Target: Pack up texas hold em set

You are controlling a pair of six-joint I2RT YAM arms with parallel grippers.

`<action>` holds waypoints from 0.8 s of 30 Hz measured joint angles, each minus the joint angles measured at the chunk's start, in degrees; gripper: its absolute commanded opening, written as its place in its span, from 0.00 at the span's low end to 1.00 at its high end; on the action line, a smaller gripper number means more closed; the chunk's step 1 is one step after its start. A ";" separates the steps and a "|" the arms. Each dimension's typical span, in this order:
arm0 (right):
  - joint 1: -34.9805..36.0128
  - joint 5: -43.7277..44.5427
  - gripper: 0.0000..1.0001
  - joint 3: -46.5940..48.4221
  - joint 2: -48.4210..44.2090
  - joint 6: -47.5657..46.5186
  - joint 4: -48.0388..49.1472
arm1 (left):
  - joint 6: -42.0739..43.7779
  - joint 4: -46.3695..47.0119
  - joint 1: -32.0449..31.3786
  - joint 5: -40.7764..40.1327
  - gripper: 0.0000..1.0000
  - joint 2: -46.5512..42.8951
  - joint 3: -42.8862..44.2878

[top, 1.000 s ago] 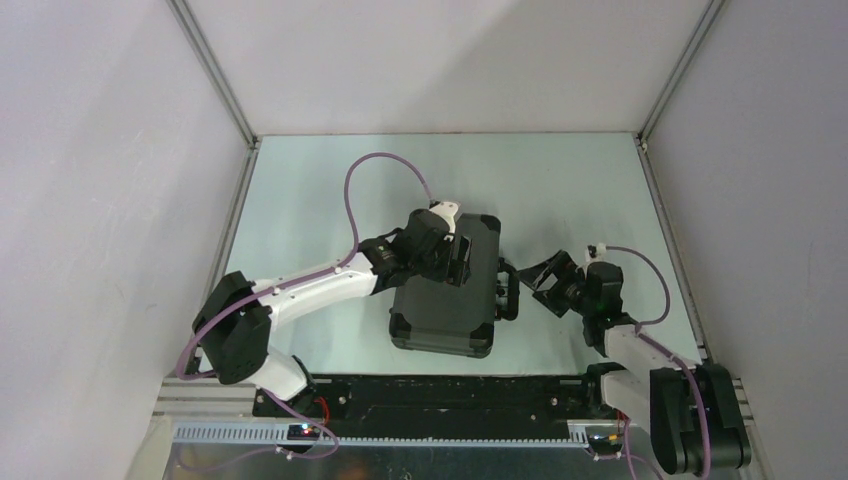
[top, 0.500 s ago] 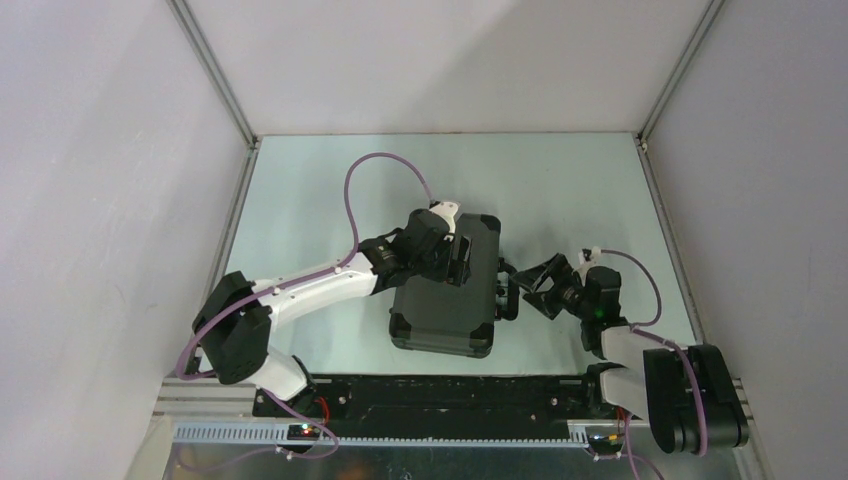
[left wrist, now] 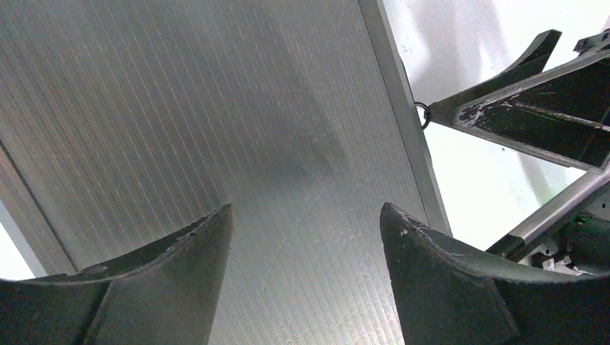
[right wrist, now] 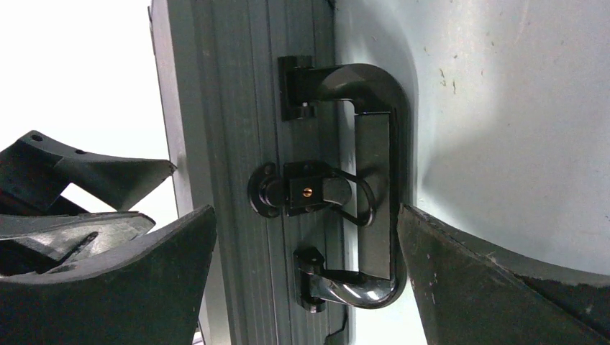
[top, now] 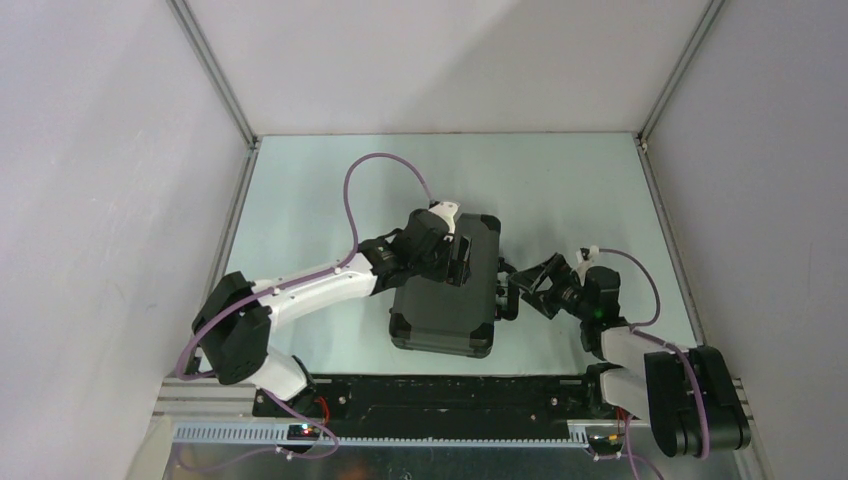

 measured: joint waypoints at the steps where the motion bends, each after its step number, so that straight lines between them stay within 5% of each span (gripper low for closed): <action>1: 0.15 0.00 1.00 0.00 0.48 0.02 0.09 | 0.00 0.20 0.00 0.00 0.81 -0.07 -0.15; 24: 2.23 0.42 1.00 0.50 1.66 1.03 4.17 | 0.00 0.70 0.00 0.02 0.81 -0.31 -0.52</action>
